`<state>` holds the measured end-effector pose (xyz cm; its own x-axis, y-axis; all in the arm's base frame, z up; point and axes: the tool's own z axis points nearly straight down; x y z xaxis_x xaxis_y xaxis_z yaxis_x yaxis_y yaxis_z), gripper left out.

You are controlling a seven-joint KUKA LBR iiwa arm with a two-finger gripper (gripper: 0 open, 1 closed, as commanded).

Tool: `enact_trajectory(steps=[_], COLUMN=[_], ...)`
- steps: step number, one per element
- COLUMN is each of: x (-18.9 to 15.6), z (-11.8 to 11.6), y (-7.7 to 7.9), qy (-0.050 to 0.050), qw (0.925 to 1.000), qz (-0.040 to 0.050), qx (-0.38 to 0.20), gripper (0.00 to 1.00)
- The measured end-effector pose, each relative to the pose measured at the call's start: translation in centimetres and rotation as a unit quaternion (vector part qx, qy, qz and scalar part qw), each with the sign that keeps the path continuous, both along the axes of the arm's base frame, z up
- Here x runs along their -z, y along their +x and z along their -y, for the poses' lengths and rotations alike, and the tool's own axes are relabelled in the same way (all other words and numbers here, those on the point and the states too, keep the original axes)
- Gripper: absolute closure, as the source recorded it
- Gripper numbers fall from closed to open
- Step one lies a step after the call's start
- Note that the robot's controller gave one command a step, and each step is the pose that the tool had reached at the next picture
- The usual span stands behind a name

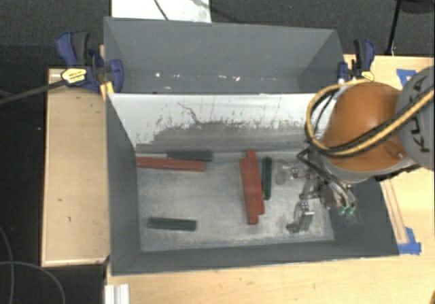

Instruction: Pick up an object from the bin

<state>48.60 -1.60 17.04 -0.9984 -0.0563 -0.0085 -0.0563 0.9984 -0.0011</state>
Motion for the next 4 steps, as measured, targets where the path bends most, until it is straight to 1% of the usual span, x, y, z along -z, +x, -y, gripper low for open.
enact_trajectory(steps=[1,2,3,4], x=[1.4,6.2,7.7,7.9], z=[-0.4,-0.1,-5.1,-4.3], y=[0.1,1.0,1.1,2.1], qy=[0.001,0.001,-0.001,0.000], qw=[1.0000,0.9999,0.9936,0.9790], qz=[-0.0013,-0.0049,-0.0050,-0.0006], qx=[-0.010,-0.012,-0.113,-0.204], gripper=[0.00,0.00,0.00,1.00])
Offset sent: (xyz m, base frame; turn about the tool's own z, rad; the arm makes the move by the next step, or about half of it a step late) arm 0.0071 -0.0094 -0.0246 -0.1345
